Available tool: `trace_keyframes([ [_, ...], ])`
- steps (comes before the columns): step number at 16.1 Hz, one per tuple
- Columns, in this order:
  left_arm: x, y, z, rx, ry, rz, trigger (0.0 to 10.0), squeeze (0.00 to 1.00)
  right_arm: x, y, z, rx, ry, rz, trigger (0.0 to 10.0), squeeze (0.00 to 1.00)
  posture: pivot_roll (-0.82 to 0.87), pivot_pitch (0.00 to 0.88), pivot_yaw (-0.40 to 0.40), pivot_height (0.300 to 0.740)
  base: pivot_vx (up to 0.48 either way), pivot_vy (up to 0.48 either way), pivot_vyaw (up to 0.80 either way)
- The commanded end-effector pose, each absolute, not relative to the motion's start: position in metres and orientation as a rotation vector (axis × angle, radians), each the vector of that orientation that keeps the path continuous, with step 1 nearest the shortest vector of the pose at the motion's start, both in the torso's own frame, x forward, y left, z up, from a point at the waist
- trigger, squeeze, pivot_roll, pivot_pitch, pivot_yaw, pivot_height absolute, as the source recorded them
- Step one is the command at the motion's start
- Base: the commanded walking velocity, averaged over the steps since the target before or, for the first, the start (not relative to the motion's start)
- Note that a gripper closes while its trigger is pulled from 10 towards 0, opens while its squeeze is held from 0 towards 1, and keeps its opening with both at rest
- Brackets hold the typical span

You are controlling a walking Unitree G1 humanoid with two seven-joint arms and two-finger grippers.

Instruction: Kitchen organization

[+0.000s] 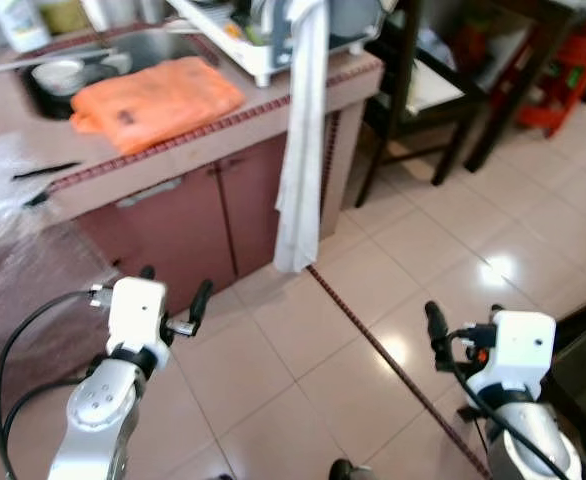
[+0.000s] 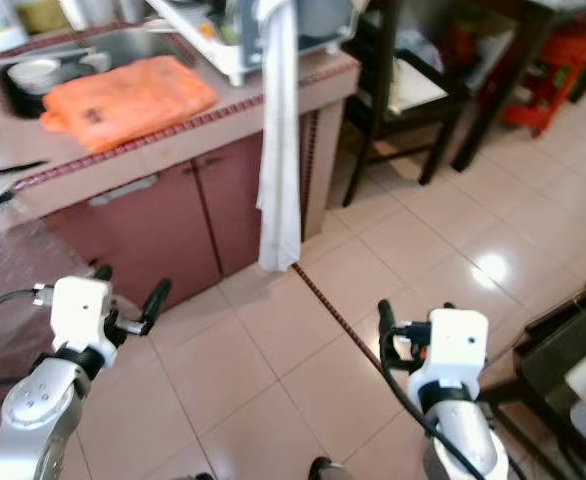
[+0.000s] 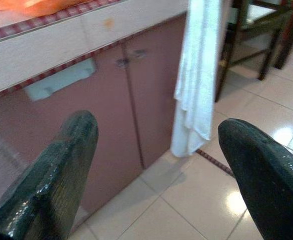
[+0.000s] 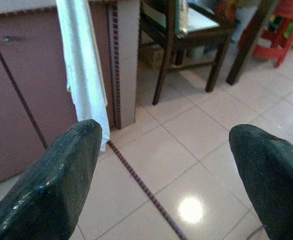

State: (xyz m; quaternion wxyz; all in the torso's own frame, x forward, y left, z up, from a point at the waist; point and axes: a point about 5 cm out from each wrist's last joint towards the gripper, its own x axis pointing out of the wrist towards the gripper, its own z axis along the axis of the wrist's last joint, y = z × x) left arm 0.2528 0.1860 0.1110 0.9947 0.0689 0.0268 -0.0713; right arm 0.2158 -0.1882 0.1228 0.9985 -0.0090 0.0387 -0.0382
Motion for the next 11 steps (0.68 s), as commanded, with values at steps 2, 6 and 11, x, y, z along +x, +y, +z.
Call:
trace_keyframes([
  [2, 0.251, 0.189, 0.103, 0.152, 0.086, -0.112, 10.0, 0.00, 0.223, -0.188, 0.128, -0.020, 0.065, -0.072, 10.0, 0.00, -0.01, 0.114, -0.022, 0.740, 0.000, 0.000, 0.80],
  [6, 0.257, 0.185, 0.106, 0.164, 0.070, -0.109, 10.0, 0.00, 0.230, -0.186, 0.133, -0.027, 0.041, -0.056, 10.0, 0.00, -0.01, 0.098, -0.023, 0.740, 0.000, 0.000, 0.80],
  [11, 0.268, 0.184, 0.114, 0.164, 0.034, -0.077, 10.0, 0.00, 0.237, -0.187, 0.138, -0.012, 0.018, -0.077, 10.0, 0.00, -0.01, 0.092, -0.022, 0.740, 0.000, 0.000, 0.80],
])
